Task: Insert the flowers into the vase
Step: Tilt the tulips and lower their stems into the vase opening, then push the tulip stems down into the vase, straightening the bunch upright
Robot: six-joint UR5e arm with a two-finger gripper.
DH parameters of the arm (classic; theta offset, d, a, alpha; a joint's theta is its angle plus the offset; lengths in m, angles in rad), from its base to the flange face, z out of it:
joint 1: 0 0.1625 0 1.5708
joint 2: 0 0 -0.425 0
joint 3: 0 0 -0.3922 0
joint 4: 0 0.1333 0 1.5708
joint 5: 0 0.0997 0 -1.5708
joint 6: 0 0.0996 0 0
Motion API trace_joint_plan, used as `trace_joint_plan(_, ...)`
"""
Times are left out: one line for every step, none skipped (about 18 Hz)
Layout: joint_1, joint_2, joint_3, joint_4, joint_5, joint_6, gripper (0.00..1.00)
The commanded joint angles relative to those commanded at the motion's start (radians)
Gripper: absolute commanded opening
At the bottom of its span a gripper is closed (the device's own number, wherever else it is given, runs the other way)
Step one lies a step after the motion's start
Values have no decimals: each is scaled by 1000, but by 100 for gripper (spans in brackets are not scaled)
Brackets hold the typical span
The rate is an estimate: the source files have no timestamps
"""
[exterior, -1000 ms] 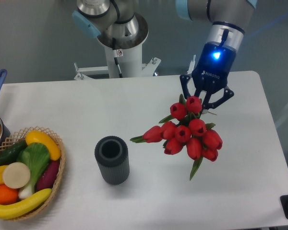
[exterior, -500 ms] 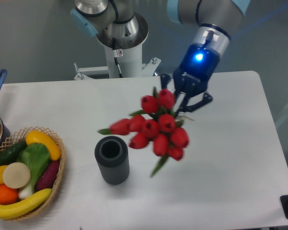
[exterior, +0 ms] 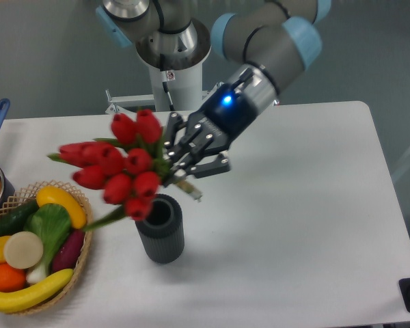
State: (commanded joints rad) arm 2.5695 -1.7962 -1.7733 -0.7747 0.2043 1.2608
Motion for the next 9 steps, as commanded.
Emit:
trace_joint_plan(-2, -9, -2, 0, -40, 14, 22)
trace_joint_plan(-2, -21, -8, 2, -74, 34, 22)
trace_joint_plan(-3, -31, -20, 2, -107, 63, 22)
trace_joint_plan(-5, -37, -31, 2, -133, 96, 22)
trace_joint_plan(-5, -43, -34, 0, -138, 115, 22)
trace_joint_plan(-5, -52, -37, 0, -140, 121, 22)
trace_joint_plan(-5, -52, -46, 0, -140, 123, 22)
trace_joint_plan(-3, -52, -49, 0, -138, 121, 22)
trace_joint_plan(-5, -54, -54, 0, -138, 121, 22)
